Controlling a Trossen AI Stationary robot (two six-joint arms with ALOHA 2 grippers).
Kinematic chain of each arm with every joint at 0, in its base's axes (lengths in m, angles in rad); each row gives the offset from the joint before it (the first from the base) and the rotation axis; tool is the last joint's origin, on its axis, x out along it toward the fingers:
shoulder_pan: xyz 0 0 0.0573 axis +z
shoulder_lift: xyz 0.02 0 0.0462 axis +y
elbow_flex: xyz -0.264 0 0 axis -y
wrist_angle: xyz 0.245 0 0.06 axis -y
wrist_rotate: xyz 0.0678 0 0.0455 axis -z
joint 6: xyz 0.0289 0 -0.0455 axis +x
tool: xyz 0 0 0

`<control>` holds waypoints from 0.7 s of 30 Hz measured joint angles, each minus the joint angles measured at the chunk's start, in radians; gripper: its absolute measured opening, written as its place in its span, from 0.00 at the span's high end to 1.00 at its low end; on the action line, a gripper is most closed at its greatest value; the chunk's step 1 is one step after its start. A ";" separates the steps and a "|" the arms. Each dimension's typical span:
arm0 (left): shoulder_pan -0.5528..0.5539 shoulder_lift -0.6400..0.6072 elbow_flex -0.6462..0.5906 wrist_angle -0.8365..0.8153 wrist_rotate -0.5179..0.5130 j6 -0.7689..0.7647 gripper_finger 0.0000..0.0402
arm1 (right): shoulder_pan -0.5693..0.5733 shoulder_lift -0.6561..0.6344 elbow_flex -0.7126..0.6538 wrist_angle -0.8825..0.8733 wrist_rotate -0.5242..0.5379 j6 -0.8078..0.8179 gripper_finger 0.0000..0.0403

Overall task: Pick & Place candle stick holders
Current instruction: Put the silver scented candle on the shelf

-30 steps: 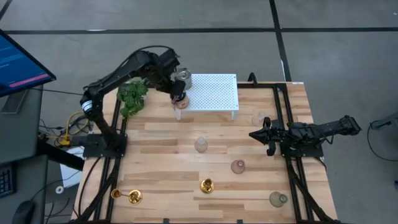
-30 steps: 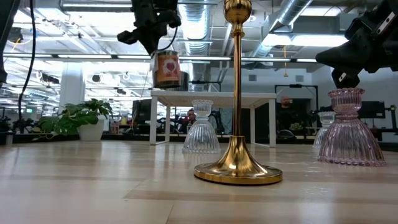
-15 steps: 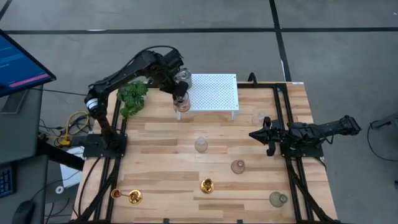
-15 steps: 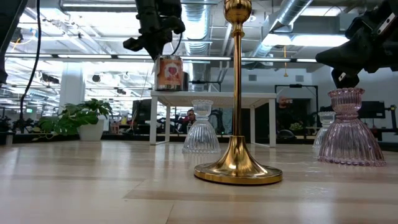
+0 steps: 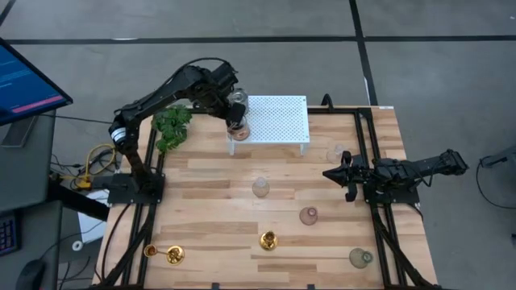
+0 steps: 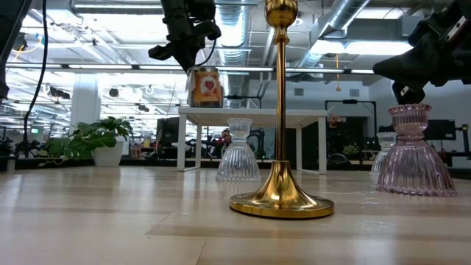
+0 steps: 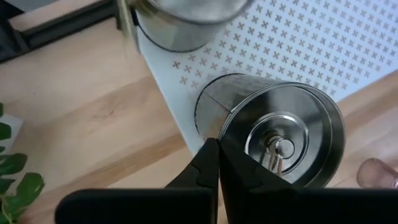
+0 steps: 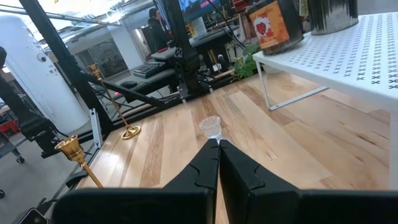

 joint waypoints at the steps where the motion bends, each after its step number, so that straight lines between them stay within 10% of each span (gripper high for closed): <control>1: 0.000 0.000 0.000 0.002 -0.004 0.000 1.00 | 0.000 0.000 0.000 0.000 0.000 0.000 0.99; 21: 0.001 0.001 0.000 0.001 -0.015 0.007 0.97 | 0.000 0.000 0.000 0.000 0.000 0.000 0.99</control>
